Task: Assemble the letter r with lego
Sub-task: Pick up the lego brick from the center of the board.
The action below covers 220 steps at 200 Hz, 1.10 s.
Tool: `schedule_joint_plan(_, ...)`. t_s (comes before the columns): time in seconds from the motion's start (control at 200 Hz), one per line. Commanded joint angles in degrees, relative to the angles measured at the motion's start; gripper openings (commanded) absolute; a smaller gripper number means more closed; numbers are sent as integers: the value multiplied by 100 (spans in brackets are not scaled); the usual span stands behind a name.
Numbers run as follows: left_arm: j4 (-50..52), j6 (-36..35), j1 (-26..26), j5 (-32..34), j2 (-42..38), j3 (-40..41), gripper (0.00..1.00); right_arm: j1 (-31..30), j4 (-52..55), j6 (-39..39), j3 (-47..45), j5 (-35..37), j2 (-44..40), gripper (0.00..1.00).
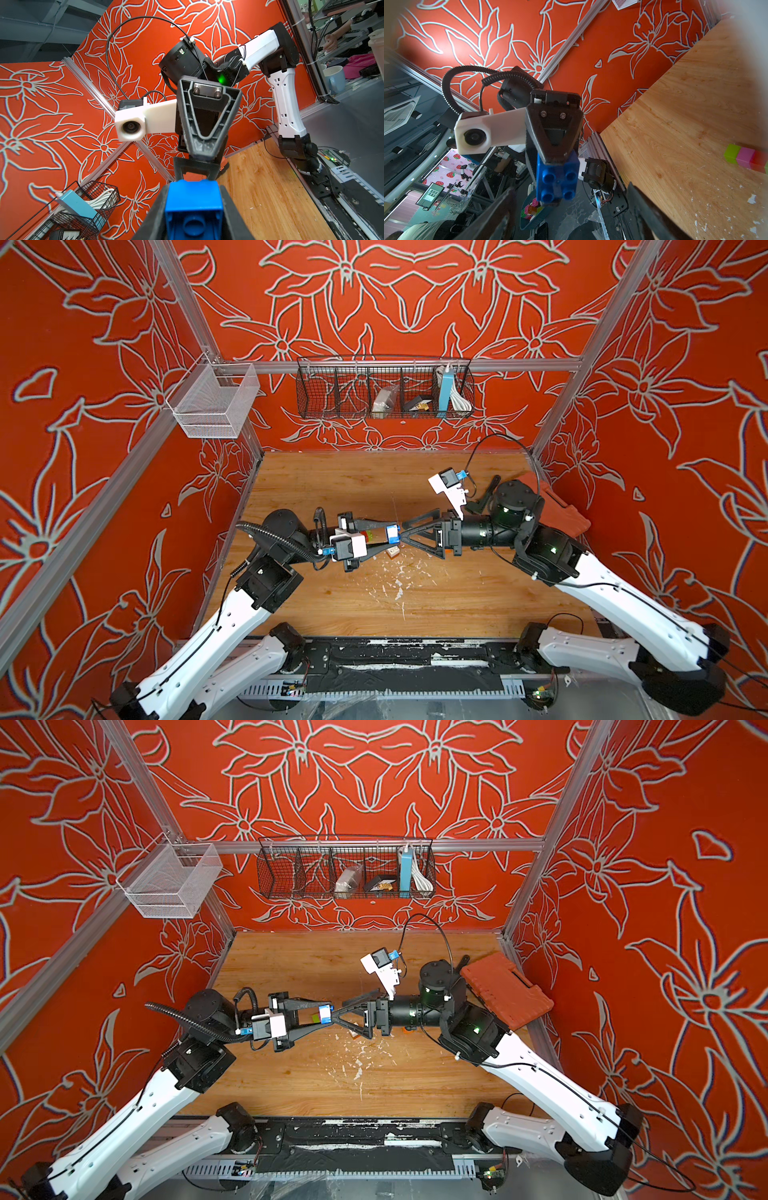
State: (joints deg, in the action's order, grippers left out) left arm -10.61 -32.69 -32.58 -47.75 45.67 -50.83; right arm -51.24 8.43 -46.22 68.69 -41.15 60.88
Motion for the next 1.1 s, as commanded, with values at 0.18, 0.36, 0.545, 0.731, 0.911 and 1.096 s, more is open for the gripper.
schedule_joint_plan(0.18, -239, 43, 31, -183, 82, -10, 0, -74, -368, -141, 187, -214, 37, 75)
schedule_joint_plan(0.36, -231, 43, 32, -189, 100, -23, 0, -101, -564, -302, 158, -315, 104, 68)
schedule_joint_plan(0.545, -228, 43, 26, -191, 116, -25, 0, -137, -671, -403, 151, -350, 169, 58)
schedule_joint_plan(0.731, -240, 43, 32, -201, 118, -26, 0, -140, -700, -447, 145, -337, 190, 47)
schedule_joint_plan(0.911, -257, 43, 28, -197, 126, -25, 0, -168, -788, -519, 112, -392, 239, 43)
schedule_joint_plan(1.096, -279, 61, 30, -209, 153, -28, 0, -201, -825, -539, 113, -398, 277, 43)
